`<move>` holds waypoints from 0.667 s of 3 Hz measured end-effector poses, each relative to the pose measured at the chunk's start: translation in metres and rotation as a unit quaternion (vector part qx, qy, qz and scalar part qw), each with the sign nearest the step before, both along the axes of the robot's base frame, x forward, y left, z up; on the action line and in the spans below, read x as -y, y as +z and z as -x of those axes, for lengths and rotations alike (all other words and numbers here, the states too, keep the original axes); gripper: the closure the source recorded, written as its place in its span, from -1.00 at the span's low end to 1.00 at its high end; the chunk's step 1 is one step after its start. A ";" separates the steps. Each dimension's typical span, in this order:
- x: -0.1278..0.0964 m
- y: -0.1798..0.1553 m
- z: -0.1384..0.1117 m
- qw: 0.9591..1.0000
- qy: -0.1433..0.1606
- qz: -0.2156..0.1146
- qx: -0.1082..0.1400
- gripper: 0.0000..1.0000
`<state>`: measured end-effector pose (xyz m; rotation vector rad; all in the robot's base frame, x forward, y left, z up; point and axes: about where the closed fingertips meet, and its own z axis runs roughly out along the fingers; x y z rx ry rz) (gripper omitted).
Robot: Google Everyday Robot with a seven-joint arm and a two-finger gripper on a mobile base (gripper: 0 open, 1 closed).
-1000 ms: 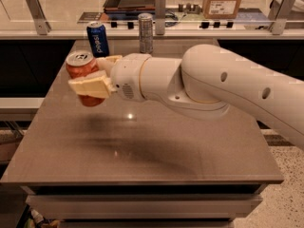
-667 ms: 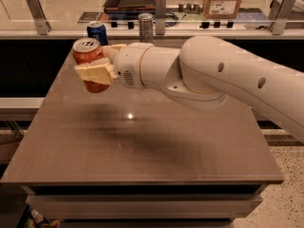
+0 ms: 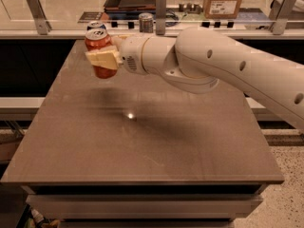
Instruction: Move coke can near pepsi can
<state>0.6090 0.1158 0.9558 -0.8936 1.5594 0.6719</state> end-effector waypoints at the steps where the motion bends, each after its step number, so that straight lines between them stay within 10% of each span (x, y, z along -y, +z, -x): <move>1: 0.009 -0.009 -0.064 1.000 -0.015 0.005 -0.007 1.00; 2: 0.009 -0.009 -0.064 1.000 -0.015 0.005 -0.007 1.00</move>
Offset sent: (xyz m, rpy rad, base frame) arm 0.1058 -0.0169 -0.0148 -0.0184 0.0318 -0.0457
